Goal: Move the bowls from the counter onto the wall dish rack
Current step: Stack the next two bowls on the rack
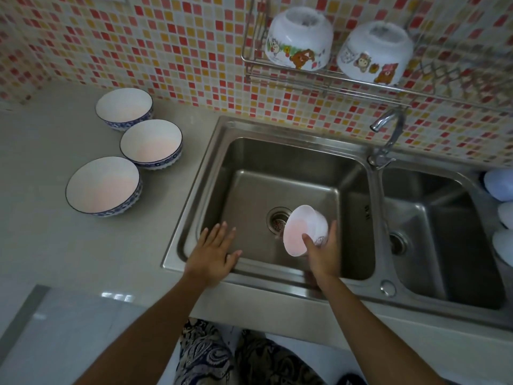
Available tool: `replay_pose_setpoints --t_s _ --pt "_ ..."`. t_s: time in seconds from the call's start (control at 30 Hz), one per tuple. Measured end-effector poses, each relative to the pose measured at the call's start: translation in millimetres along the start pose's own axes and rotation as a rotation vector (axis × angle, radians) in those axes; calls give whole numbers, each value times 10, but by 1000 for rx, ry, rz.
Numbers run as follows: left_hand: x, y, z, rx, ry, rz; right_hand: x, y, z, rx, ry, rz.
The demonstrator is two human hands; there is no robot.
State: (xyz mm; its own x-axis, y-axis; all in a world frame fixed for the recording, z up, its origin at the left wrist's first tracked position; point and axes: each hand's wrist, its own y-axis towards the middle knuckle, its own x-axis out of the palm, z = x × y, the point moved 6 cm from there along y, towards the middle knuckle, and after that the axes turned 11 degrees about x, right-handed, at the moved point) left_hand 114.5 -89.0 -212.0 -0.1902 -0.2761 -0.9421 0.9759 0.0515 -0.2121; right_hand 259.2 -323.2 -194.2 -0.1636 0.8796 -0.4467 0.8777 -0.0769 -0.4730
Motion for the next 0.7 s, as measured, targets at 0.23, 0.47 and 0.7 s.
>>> replay_pose_setpoints --t_s 0.23,0.47,0.7 --pt "3 -3 11 35 -10 36 -31 5 34 -17 -254 105" --pt "-22 -11 35 72 11 57 12 -8 47 -108 -275 123" --pt "-18 -19 29 63 3 55 144 -82 -18 -280 -381 79"
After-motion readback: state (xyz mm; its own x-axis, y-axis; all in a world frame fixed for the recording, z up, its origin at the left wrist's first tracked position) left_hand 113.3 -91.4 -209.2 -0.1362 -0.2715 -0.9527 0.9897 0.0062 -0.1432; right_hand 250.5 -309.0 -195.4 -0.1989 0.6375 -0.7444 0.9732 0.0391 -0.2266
